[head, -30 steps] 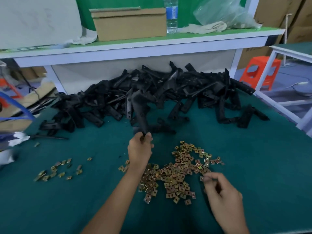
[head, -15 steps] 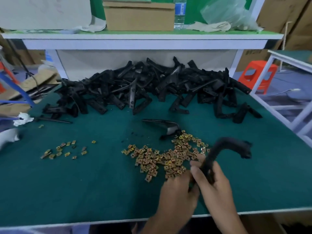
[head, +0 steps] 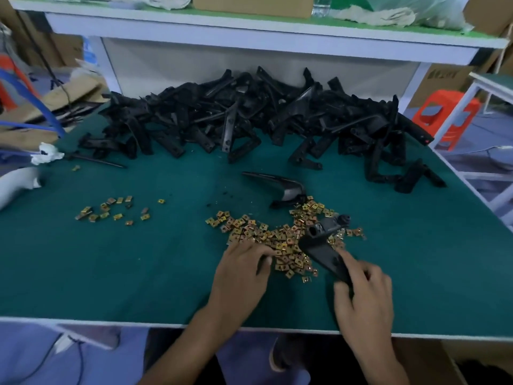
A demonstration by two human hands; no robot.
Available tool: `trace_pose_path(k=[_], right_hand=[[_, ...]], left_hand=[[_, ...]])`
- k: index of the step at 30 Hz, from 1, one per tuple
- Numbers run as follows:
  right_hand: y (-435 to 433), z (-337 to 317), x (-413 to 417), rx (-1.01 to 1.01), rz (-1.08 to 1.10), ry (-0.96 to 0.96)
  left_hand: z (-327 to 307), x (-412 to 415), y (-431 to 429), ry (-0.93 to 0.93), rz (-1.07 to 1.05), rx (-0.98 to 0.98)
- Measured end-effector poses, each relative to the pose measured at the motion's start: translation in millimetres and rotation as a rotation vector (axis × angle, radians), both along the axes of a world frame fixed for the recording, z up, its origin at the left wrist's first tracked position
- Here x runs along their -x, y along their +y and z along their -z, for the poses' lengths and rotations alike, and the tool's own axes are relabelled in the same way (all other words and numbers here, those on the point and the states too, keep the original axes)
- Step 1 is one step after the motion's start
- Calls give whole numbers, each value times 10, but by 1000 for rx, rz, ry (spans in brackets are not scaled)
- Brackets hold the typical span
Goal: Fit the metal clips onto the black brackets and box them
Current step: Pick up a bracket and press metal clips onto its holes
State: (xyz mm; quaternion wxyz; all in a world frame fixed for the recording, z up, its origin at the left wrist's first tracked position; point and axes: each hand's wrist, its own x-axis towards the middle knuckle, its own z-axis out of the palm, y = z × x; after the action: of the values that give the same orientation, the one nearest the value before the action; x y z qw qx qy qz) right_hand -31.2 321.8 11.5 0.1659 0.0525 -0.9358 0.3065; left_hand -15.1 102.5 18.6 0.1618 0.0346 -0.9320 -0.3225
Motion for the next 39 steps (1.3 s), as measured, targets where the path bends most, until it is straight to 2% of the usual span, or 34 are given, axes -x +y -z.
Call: trace_pose_path(k=[6,10,14,17,22,30,31,36,39], right_hand=[[17,-30,49,67,-50,6],[-42,-39,69,69,-47,13],[-68,-13,46,-18,-15,-82],[-75,-15,34,-29,33,-116],[-83,4,29,9,114,-48],[-75,20,25,23,102,-16],[-74,16,24,25,98,-14],[-80,21,24,3,86,-12],[-94,46,29,-28,77,21]], left_hand=[[-24,94,97,109,47,101],[-68,222,300,97,214,256],[-64,308,366,43,269,430],[-58,371,347,11,294,431],[-118,350,322,35,254,419],[-106,361,286,-53,281,447],[-102,367,272,-59,294,381],[-135,367,126,-131,104,-318],[-127,359,27,-123,82,-532]])
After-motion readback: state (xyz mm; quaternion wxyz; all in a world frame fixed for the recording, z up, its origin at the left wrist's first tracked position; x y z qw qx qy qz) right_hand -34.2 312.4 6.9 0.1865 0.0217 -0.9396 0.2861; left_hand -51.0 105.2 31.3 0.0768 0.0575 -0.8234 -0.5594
